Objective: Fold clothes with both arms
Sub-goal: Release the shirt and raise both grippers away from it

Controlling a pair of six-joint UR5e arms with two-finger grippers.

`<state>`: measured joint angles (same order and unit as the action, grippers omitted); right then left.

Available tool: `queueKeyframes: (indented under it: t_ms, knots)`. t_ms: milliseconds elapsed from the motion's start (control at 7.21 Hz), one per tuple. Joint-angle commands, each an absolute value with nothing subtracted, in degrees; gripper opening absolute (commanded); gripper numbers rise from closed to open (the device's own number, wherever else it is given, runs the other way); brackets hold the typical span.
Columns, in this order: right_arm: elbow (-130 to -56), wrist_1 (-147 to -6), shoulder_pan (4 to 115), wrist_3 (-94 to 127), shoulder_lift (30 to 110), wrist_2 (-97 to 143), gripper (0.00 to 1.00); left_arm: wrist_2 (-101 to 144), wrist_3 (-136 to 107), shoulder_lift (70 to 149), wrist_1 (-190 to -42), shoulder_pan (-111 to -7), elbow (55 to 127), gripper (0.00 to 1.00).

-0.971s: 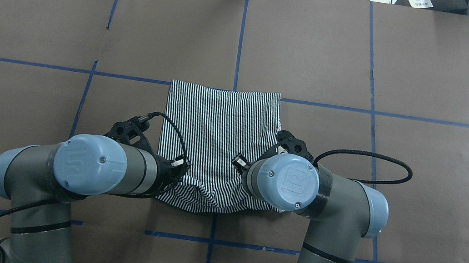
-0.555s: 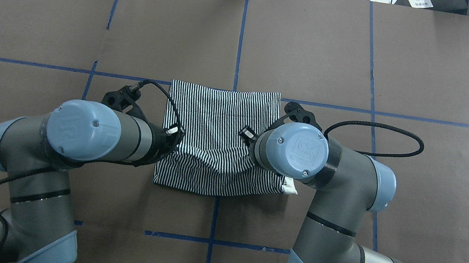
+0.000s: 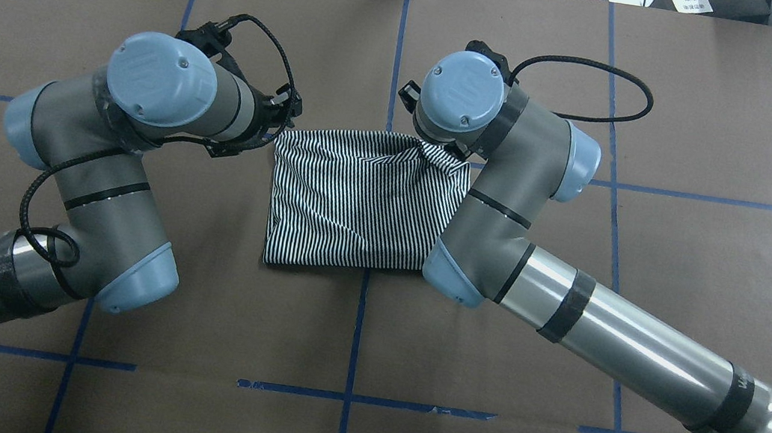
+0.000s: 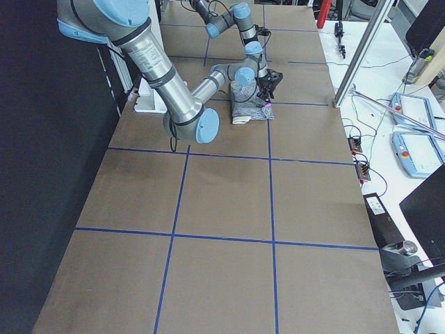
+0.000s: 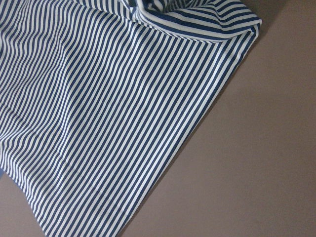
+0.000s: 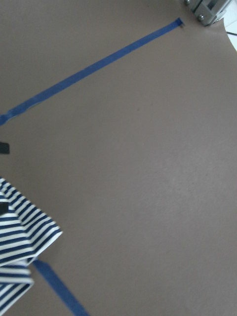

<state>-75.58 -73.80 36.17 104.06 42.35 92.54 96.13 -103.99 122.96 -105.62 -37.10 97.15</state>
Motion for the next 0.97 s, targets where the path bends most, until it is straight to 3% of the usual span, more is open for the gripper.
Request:
queueKeyframes:
  t_ms: [0,416,832]
  knots:
    - [-71.8,-71.6,38.8,101.3,41.7,92.5,1.00,96.3,-100.7,123.3,-107.7,-38.8,94.9,1.00]
    - [-72.0,-72.8,41.5,91.7,42.0,98.2,1.00,98.9,-96.2,123.0,-107.8,-39.9,95.1,1.00]
    - [-73.7,-87.6,36.7,75.6,38.6,96.3,1.00,102.0,-94.8,120.8,-107.5,-42.3,97.9,1.00]
